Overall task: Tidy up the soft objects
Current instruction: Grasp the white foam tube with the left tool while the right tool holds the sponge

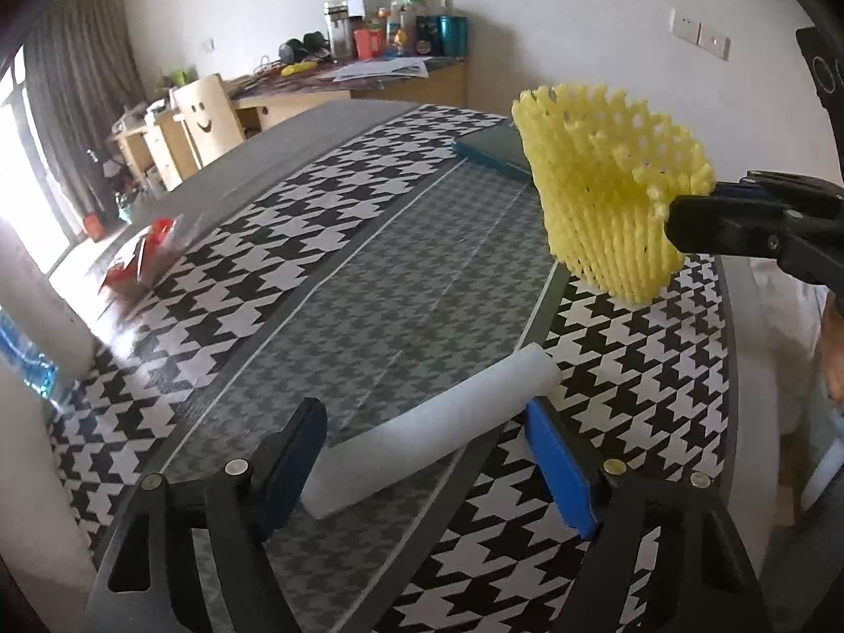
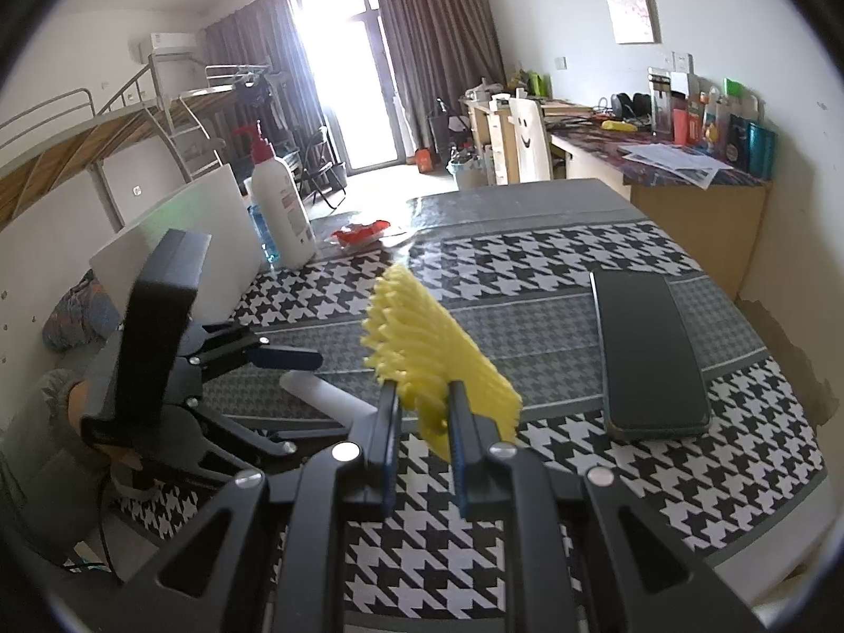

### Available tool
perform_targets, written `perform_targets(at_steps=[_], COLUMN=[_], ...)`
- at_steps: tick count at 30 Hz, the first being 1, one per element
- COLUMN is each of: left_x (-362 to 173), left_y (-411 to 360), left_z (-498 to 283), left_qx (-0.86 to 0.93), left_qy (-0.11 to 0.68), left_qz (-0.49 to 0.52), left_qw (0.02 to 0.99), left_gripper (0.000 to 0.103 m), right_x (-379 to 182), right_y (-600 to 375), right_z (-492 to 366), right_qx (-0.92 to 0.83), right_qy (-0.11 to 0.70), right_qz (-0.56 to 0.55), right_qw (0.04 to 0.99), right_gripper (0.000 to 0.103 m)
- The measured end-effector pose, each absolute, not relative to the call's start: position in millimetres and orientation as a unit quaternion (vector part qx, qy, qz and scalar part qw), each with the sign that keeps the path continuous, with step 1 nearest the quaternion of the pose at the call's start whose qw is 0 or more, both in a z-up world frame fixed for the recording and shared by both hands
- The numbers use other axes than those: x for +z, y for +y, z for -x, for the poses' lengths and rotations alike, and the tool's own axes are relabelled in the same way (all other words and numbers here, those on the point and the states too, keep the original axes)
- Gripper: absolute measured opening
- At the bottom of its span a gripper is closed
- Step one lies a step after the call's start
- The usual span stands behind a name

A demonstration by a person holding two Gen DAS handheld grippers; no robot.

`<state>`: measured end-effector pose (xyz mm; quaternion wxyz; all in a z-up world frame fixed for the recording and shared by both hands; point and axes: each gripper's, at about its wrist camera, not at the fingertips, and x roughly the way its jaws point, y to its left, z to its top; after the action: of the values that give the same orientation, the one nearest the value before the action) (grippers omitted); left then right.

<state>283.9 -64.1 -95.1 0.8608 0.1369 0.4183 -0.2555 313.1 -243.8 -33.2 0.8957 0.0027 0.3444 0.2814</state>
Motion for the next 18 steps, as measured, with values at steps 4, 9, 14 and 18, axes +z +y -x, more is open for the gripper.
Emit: perform_targets(at_steps=[4, 9, 14, 18], left_x=[-96.1, -91.1, -86.5, -82.8], left_y=[-65.7, -65.5, -60.3, -61.4], left_z=[-290.5, -282.4, -289.2, -288.6], left_qx=[-0.263, -0.274, -0.263, -0.258], left_qy=[0.424, 0.432, 0.447, 0.439], left_qz=[-0.134, -0.147, -0.118, -0.109], left_qw=[0.856, 0.847, 0.847, 0.854], left_gripper=[0.076, 0.051, 0.03, 0.018], right_x=[-35.9, -34.2, -33.2, -32.3], right_y=[-243.7, -244.7, -244.8, -243.9], right_z=[-314.4, -312.4, -312.0, -310.6], right_qx=[0.28, 0.28, 0.282, 0.281], right_qy=[0.35, 0.347, 0.346, 0.345], right_qz=[-0.003, -0.003, -0.006, -0.006], right_qw=[0.894, 0.895, 0.895, 0.896], right_gripper=[0.02, 0.02, 0.02, 0.02])
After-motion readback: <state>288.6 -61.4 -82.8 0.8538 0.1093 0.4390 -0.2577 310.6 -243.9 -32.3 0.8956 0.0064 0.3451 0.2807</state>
